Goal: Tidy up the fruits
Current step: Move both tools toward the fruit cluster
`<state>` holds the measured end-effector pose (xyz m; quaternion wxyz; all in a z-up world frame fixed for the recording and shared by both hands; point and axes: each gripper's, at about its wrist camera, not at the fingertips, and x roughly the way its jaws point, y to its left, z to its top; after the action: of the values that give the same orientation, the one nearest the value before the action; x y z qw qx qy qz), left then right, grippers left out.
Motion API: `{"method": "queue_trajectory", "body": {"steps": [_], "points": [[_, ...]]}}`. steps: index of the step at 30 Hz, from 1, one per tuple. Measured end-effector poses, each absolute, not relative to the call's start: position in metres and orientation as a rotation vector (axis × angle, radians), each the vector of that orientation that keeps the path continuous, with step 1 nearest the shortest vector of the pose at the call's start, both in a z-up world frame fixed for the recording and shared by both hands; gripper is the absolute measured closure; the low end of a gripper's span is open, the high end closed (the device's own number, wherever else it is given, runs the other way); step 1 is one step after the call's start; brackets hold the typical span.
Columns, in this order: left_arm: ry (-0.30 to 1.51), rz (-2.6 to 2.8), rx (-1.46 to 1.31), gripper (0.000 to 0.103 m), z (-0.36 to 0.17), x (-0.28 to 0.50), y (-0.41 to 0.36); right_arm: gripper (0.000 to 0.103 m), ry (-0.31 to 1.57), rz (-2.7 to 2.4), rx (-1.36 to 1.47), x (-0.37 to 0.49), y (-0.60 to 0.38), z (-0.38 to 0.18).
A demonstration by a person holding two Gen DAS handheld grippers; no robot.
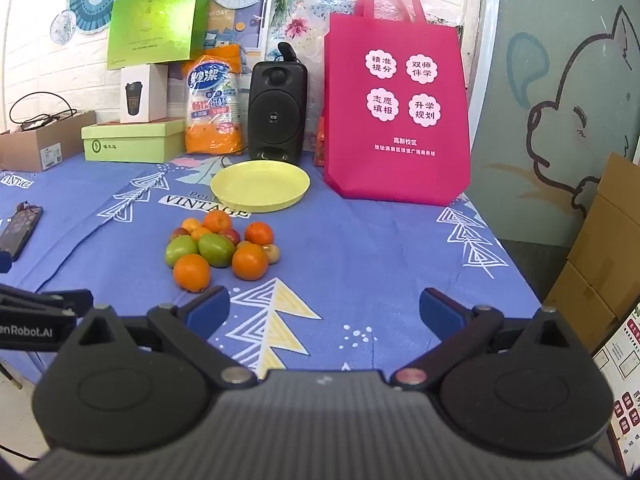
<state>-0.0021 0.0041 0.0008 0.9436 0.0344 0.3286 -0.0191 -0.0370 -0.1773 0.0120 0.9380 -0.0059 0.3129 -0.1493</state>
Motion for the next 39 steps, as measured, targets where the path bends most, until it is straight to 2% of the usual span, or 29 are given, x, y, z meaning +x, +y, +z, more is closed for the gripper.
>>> {"method": "queue_trajectory", "body": {"steps": [25, 39], "points": [[0.698, -0.012, 0.105, 0.000, -0.001, 0.005, -0.002, 0.000, 0.651, -0.296, 0.015, -0.037, -0.178, 0.009], [0.737, -0.089, 0.057, 0.000, -0.014, 0.029, 0.009, 0.000, 0.719, -0.228, 0.077, -0.022, -0.189, -0.006]]}}
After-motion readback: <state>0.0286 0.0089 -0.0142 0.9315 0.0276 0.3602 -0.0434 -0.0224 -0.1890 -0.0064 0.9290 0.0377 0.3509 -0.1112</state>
